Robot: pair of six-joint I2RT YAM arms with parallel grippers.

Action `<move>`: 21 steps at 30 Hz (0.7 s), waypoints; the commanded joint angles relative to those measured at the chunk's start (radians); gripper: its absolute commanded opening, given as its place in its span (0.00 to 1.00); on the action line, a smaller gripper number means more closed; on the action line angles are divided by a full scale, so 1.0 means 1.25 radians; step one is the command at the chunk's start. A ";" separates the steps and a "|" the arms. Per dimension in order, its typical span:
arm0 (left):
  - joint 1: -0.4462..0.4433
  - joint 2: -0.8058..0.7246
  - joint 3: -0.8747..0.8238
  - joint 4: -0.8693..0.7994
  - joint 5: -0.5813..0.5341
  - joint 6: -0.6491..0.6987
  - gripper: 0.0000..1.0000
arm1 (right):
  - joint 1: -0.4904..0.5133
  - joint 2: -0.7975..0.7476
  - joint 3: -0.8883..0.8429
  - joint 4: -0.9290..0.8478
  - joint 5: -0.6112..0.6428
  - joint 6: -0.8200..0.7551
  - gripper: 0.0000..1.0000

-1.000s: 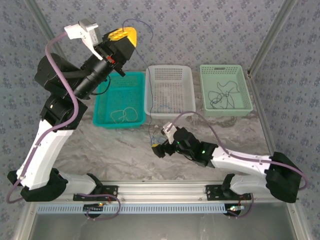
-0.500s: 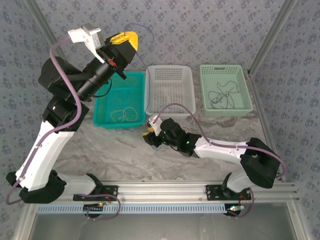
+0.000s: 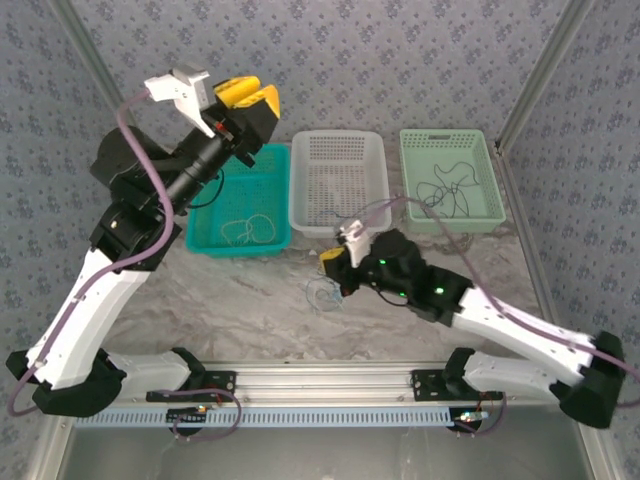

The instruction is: Untangle the cables

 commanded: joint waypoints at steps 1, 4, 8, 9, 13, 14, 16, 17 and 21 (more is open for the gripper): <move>0.003 0.020 -0.022 -0.023 -0.003 -0.010 0.54 | -0.003 -0.103 0.038 -0.167 -0.004 0.053 0.00; 0.004 0.068 -0.005 -0.077 0.044 -0.022 0.73 | -0.005 -0.179 0.038 -0.203 0.030 0.092 0.00; 0.004 0.098 -0.022 -0.122 0.107 -0.032 0.79 | -0.015 -0.231 0.050 -0.272 0.128 0.159 0.00; 0.003 0.090 -0.053 -0.113 0.113 -0.036 0.79 | -0.021 -0.233 0.052 -0.295 0.145 0.172 0.00; -0.002 0.042 -0.207 -0.059 0.139 -0.050 0.75 | -0.057 -0.222 0.064 -0.322 0.170 0.217 0.00; -0.006 0.028 -0.252 -0.044 0.151 -0.050 0.74 | -0.065 -0.221 0.065 -0.323 0.167 0.225 0.00; -0.017 0.007 -0.325 -0.022 0.192 -0.038 0.69 | -0.075 -0.222 0.066 -0.325 0.173 0.238 0.00; -0.028 -0.002 -0.361 -0.011 0.205 -0.027 0.67 | -0.080 -0.222 0.066 -0.323 0.174 0.242 0.00; -0.091 -0.019 -0.466 0.020 0.220 0.047 0.62 | -0.102 -0.202 0.065 -0.308 0.161 0.244 0.00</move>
